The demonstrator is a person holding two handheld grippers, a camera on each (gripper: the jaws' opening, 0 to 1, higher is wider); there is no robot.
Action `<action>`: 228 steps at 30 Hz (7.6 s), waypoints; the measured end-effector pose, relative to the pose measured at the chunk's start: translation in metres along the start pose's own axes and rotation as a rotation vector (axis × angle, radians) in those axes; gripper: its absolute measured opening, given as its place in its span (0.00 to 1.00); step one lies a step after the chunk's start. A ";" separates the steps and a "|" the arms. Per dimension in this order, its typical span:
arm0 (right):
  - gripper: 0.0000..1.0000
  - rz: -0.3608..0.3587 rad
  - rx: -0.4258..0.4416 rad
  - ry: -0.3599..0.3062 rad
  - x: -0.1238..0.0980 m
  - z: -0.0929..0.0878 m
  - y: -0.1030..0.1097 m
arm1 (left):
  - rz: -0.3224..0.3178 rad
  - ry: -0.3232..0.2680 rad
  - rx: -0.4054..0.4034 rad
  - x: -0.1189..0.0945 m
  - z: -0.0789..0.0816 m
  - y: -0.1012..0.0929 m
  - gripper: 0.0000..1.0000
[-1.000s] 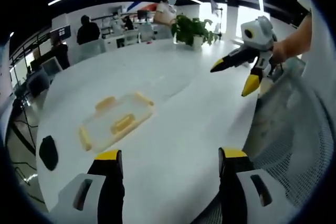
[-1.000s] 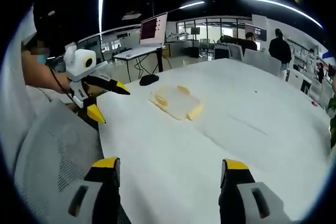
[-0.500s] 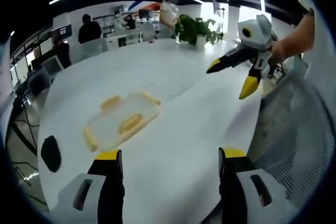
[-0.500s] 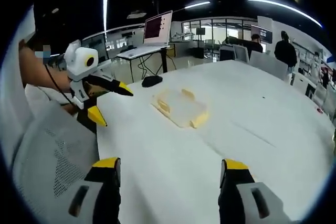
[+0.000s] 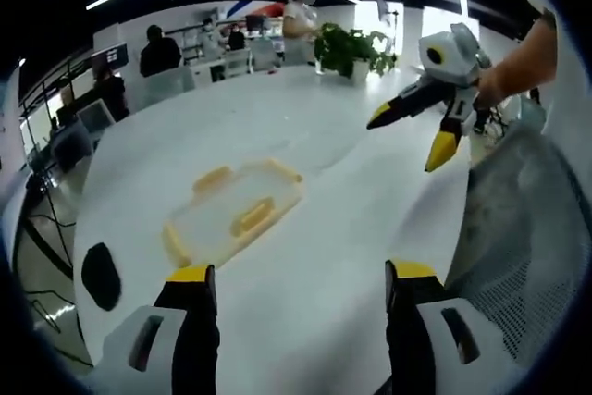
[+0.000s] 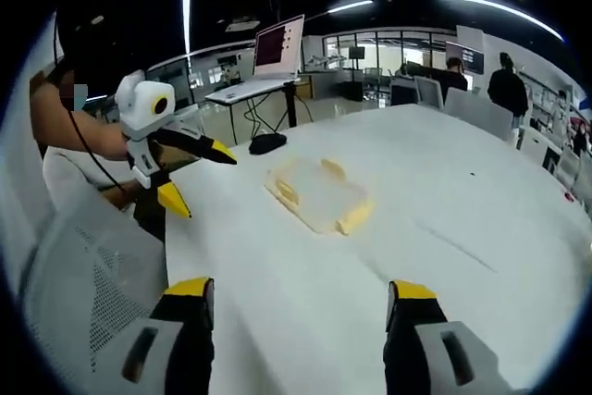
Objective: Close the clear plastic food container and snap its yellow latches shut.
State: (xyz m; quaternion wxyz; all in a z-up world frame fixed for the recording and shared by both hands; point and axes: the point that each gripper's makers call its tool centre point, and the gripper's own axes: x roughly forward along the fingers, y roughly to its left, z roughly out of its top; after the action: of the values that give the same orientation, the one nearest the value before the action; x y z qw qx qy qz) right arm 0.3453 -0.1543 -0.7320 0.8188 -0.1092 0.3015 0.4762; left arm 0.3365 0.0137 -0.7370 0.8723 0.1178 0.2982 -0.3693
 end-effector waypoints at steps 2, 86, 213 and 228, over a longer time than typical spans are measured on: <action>0.75 0.002 0.005 -0.003 0.001 0.002 -0.001 | -0.002 0.006 0.001 0.001 -0.002 0.002 0.73; 0.64 0.141 -0.402 0.197 0.071 0.039 -0.050 | -0.084 0.163 0.315 0.023 -0.022 0.116 0.65; 0.37 0.313 -0.599 0.590 0.135 0.018 -0.072 | -0.404 0.510 0.612 0.073 -0.025 0.131 0.39; 0.35 0.302 -0.590 0.608 0.136 0.018 -0.073 | -0.407 0.509 0.604 0.072 -0.026 0.131 0.38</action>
State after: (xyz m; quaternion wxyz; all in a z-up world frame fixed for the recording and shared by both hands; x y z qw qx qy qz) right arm 0.4634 -0.0867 -0.8072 0.5480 -0.4278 0.3921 0.6024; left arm 0.4583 0.0754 -0.8029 0.6070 0.3935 0.3994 -0.5631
